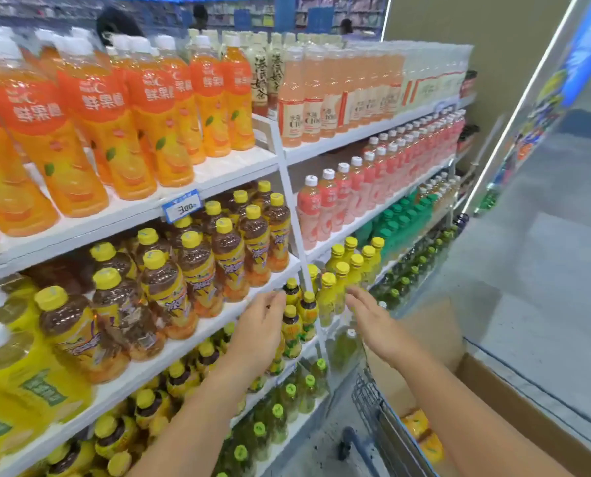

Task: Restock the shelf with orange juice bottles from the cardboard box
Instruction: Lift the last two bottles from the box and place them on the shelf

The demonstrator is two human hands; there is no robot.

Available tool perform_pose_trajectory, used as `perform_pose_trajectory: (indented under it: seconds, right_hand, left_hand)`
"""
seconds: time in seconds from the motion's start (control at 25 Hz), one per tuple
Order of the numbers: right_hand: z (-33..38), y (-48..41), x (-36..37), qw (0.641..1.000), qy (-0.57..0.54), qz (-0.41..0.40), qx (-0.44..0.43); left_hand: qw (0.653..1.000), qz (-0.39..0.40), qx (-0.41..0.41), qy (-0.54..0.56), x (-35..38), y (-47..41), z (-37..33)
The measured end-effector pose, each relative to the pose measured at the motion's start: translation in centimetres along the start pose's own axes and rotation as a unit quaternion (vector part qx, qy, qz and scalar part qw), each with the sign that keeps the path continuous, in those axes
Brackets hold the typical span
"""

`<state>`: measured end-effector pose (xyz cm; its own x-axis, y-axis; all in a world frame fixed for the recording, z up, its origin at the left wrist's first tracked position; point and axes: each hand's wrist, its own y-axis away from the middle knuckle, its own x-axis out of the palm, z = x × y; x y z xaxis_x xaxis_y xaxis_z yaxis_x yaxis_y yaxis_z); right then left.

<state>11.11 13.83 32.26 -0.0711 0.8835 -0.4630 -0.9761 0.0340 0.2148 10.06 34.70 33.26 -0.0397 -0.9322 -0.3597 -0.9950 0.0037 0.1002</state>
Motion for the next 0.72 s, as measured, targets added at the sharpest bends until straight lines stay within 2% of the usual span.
perform_pose_trajectory:
  seconds: [0.2, 0.4, 0.6, 0.72]
  right_hand:
    - [-9.9, 5.9, -5.5, 0.991, -0.018, -0.087, 0.099]
    - [-19.8, 10.5, -10.3, 0.968, -0.048, -0.150, 0.196]
    - [-29.6, 12.8, -13.2, 0.945, -0.104, -0.164, 0.264]
    - [-35.2, 13.1, -13.3, 0.932, -0.134, -0.151, 0.302]
  left_hand:
    - [0.985, 0.153, -0.017, -0.071, 10.1, 1.5, 0.8]
    - [0.949, 0.288, -0.027, -0.123, 20.9, 2.5, 0.9]
    - [0.911, 0.364, -0.064, -0.182, 31.3, 2.4, 3.8]
    - [0.889, 0.379, -0.088, -0.240, 36.1, 2.2, 5.6]
